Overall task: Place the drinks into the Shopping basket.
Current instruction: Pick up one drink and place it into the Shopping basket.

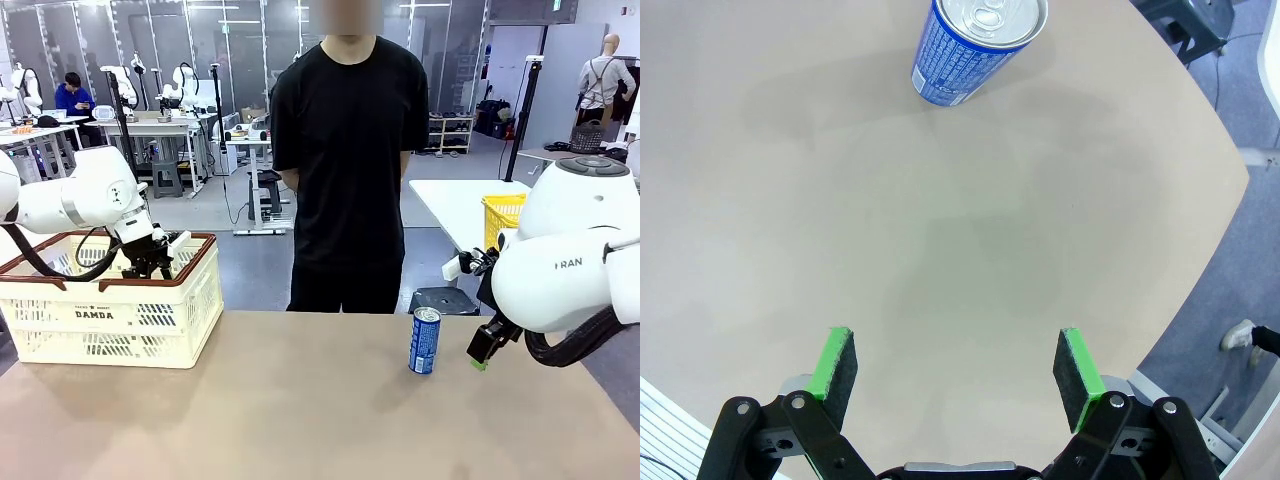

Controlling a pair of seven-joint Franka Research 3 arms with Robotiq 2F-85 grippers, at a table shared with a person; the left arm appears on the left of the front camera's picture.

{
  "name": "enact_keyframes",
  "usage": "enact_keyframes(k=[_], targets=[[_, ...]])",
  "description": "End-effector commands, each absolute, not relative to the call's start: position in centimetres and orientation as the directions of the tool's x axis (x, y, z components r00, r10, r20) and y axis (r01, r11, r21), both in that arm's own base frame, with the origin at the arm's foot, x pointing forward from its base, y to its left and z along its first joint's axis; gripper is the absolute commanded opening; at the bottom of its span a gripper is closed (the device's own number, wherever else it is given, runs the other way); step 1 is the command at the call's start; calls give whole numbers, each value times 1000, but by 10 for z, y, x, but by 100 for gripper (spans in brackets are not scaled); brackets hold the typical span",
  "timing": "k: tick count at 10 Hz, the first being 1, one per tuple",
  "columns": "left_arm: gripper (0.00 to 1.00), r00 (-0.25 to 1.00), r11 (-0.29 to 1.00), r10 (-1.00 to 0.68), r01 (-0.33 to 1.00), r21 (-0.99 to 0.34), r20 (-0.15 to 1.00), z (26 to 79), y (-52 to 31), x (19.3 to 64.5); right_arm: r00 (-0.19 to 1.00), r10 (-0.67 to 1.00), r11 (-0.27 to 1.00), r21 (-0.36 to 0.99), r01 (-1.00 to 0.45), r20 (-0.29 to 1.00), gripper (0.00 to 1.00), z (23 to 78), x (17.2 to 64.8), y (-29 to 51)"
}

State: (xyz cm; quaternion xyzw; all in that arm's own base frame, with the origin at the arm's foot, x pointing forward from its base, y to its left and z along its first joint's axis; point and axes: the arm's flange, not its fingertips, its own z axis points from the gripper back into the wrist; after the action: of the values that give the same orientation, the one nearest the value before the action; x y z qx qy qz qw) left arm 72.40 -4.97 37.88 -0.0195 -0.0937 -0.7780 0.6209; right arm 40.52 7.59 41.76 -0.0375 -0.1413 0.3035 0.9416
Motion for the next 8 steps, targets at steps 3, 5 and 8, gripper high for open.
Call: enact_keyframes(k=[3,5,8], targets=[[100,-263,-245,-960,955,165,93,426,-70,703,778,579,815,-155,-559,242,99,417,404,75],[100,-264,-252,-965,937,243,14,474,-86,674,778,579,815,-155,-559,242,99,417,404,75],[100,-402,-382,-915,882,276,20,520,-127,621,778,579,815,-155,-559,242,99,417,404,75]])
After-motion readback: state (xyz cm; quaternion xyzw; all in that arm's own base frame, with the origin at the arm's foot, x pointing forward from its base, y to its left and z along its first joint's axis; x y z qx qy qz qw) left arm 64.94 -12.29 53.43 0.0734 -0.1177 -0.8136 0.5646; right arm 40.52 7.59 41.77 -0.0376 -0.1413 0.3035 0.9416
